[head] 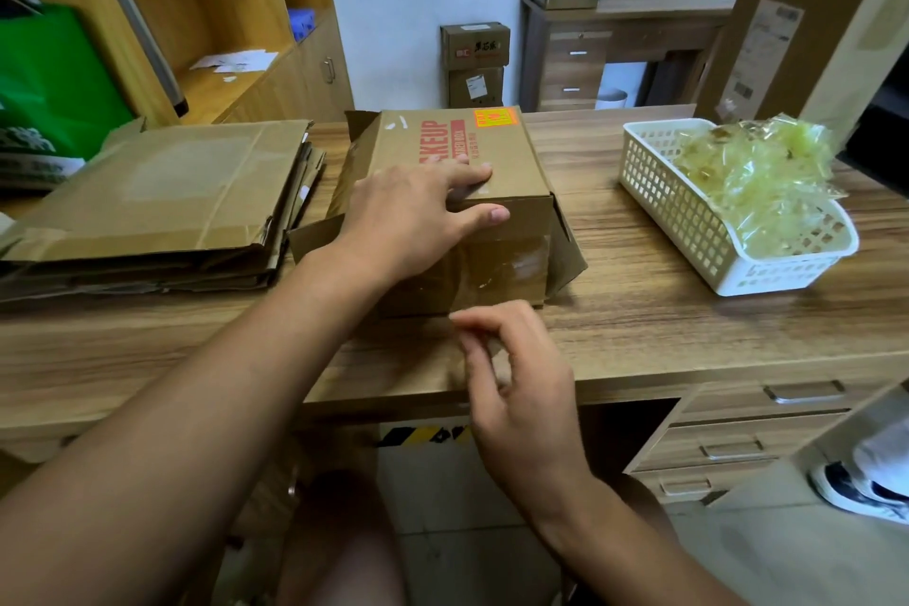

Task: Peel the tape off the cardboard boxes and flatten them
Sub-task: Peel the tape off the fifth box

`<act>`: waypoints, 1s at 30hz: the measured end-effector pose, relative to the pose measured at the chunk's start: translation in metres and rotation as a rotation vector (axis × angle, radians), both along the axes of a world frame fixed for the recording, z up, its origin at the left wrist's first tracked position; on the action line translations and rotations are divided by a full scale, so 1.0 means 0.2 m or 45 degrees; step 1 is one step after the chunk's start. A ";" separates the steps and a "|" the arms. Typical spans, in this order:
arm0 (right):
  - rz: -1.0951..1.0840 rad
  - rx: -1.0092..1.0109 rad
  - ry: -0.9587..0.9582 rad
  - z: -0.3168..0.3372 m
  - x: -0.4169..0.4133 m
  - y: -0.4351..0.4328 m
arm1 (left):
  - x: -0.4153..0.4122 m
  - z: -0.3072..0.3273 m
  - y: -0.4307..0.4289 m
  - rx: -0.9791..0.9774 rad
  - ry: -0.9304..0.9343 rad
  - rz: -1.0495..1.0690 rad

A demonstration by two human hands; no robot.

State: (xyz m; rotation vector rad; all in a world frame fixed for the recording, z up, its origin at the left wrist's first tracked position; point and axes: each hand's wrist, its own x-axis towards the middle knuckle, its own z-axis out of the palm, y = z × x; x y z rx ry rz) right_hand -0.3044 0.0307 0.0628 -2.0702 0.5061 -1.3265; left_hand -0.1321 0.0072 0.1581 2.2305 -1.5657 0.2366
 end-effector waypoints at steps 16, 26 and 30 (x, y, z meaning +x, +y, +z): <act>-0.159 -0.107 0.172 0.05 -0.06 -0.36 | -0.01 0.00 0.02 -0.002 -0.010 0.010; -0.388 0.127 0.017 0.03 -0.01 -0.35 | -0.02 0.00 0.02 0.000 -0.003 0.018; -0.398 0.154 0.029 0.01 0.03 -0.33 | -0.03 0.00 0.01 0.021 -0.048 0.049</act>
